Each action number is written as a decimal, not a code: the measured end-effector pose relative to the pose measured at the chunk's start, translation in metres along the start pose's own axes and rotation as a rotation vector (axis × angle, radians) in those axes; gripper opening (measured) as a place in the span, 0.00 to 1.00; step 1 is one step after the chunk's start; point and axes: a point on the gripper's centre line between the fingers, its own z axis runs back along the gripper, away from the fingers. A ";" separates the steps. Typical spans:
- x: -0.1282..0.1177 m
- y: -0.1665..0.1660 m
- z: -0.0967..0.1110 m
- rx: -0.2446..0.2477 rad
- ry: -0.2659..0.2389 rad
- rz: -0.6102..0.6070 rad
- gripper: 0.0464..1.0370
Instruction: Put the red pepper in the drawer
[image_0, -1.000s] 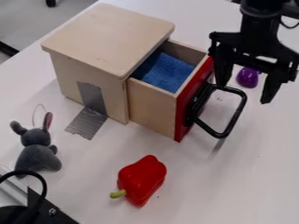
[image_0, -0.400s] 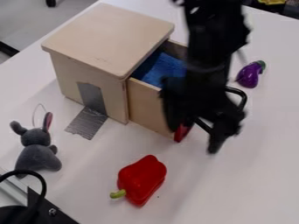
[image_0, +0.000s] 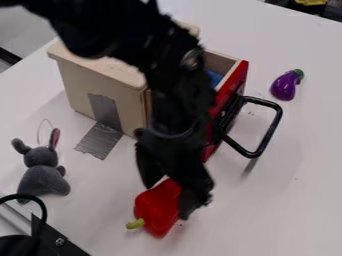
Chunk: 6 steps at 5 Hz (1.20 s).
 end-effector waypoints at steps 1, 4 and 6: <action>-0.007 0.005 -0.016 0.014 0.036 -0.025 0.91; -0.010 -0.010 0.019 0.003 -0.012 -0.014 0.82; 0.040 -0.004 0.095 -0.035 -0.139 0.078 0.82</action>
